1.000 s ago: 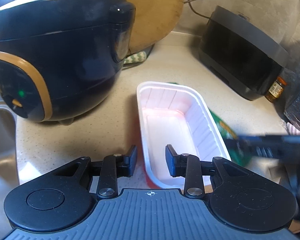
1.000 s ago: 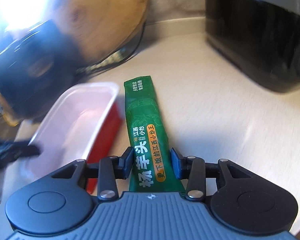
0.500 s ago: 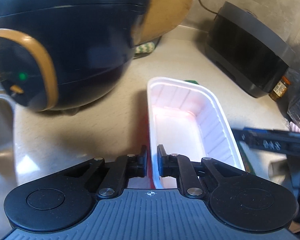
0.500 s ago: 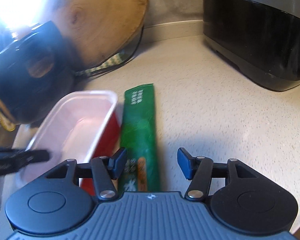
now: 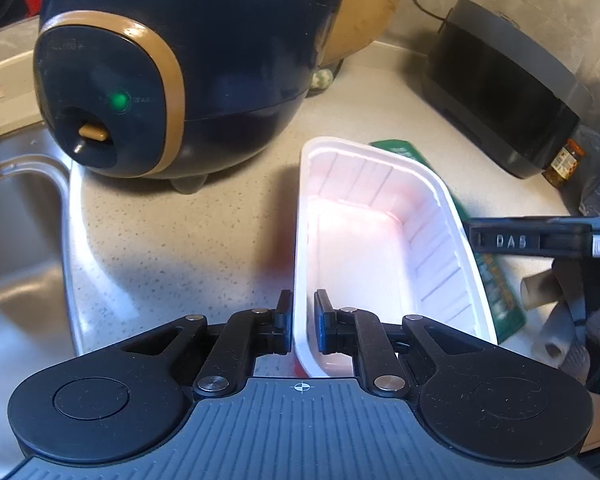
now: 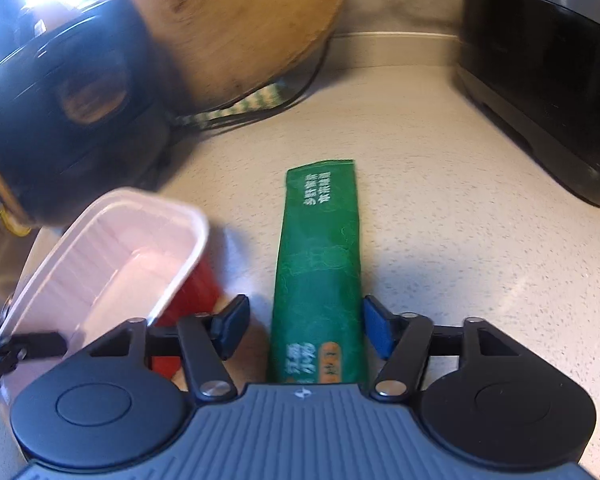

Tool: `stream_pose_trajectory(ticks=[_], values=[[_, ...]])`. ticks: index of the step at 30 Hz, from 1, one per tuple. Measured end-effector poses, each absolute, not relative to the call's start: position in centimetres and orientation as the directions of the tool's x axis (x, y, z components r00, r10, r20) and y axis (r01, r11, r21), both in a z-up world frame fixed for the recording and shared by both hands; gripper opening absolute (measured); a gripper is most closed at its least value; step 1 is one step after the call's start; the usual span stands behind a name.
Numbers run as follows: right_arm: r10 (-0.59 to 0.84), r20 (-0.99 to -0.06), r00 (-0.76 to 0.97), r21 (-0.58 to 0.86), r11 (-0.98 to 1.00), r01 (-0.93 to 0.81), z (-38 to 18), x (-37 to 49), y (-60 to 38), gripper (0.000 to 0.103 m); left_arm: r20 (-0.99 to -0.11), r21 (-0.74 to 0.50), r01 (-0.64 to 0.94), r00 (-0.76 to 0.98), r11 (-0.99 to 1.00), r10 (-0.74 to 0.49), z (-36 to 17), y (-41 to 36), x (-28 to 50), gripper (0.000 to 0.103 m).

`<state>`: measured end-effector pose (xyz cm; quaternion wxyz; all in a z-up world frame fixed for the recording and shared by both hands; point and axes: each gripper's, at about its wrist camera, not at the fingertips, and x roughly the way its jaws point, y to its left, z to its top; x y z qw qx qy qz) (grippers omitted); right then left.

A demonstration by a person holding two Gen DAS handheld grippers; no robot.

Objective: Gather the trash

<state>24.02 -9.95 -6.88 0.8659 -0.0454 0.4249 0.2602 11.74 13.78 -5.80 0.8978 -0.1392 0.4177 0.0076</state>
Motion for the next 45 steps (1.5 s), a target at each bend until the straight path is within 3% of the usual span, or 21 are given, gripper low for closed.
stream_pose_trajectory(ticks=[3, 9, 18, 27, 37, 45], values=[[0.421, -0.760, 0.494, 0.146, 0.853, -0.502, -6.4, 23.2, -10.1, 0.033, -0.748, -0.302, -0.141, 0.649, 0.943, -0.142, -5.9, 14.2, 11.6, 0.014], [0.452, -0.721, 0.525, 0.220, 0.868, -0.445, -4.2, 21.4, -12.2, 0.030, -0.697, -0.312, -0.122, 0.703, 0.942, -0.140, -4.0, 13.7, 11.2, 0.010], [0.409, -0.632, 0.659, 0.305, 0.912, -0.274, -0.4, 16.7, -19.1, 0.030, -0.616, -0.288, 0.127, 0.735, 0.949, -0.285, -0.5, 8.5, 13.2, 0.010], [0.279, -0.681, 0.677, 0.328, 0.943, -0.059, -3.0, 14.0, -23.6, 0.030, -0.699, -0.104, 0.259, 0.667, 0.960, -0.255, -2.7, 3.4, 15.7, 0.010], [0.314, -0.736, 0.600, 0.336, 0.939, -0.079, -6.7, 14.7, -20.8, 0.030, -0.773, -0.157, 0.244, 0.573, 0.957, -0.272, -6.5, 3.5, 18.0, 0.015], [0.277, -0.742, 0.611, 0.253, 0.959, -0.128, -6.8, 14.8, -19.4, 0.046, -0.776, -0.161, 0.202, 0.579, 0.966, -0.250, -6.7, 4.4, 18.0, 0.015]])
